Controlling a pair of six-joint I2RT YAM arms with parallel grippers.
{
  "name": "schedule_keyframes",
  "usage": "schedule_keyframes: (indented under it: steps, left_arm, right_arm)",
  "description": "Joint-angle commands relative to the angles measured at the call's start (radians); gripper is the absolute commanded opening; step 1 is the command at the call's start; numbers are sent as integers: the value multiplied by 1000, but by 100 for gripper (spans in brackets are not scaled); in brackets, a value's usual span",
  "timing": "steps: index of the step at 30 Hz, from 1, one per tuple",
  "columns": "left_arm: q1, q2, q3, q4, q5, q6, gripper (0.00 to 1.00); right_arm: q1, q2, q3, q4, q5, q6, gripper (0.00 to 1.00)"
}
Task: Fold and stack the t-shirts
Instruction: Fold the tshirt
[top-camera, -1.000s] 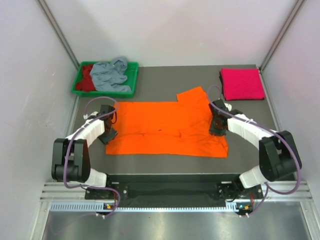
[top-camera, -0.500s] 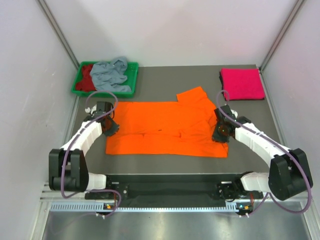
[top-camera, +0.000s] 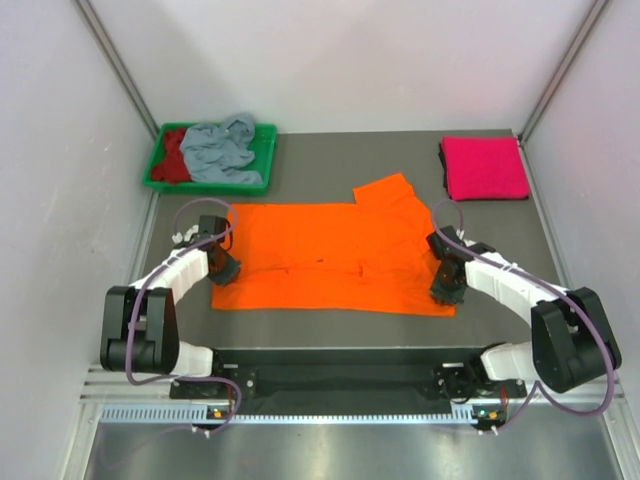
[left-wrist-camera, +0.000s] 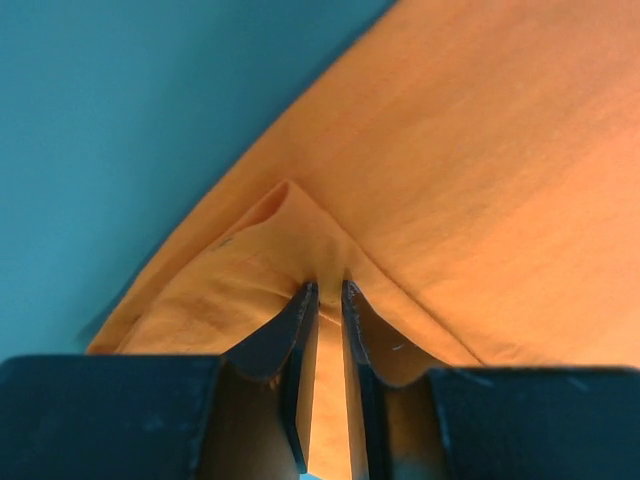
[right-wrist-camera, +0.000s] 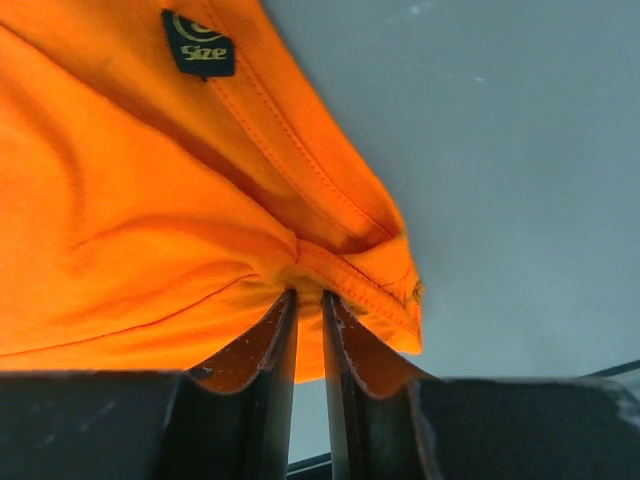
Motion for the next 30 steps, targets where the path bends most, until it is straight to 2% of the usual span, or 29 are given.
schedule_keyframes:
  steps: [1,5,9,13,14,17,18,20,23,24,25,28,30]
  left_arm:
    - [5,-22,-62,-95,-84,-37,22]
    - [5,-86,-51,-126,-93,-38,24]
    - [5,-152,17,-148,-5,-29,29]
    - [6,-224,129,-111,35,63,35]
    - [8,-241,180,-93,22,81,35]
    - [61,-238,263,-5,52,114,39]
    - [87,-229,306,48,57,126,41]
    - [107,-179,361,88,57,153,43]
    - [139,-103,394,139,136,216,45]
    - [165,-89,386,162,205,227,45]
    - [178,-73,375,209,221,224,46]
    - [222,-10,348,257,256,215,46]
    - [241,38,349,288,267,221,46]
  right_arm:
    - [-11,-18,-41,-80,81,27,17]
    - [-13,-60,-22,-124,96,30,17]
    - [-11,-100,24,-164,105,2,18]
    - [-11,-104,199,-183,89,-91,24]
    - [-13,-109,233,-169,88,-111,25]
    - [-24,-150,289,33,76,-237,31]
    - [-37,-156,294,157,53,-315,32]
    - [-92,-134,349,266,-46,-381,33]
    - [-168,-16,480,320,-192,-478,35]
    - [-188,60,545,331,-230,-513,35]
    - [-224,96,562,352,-332,-521,36]
    - [-278,207,590,512,-495,-509,39]
    - [-289,312,670,552,-546,-507,43]
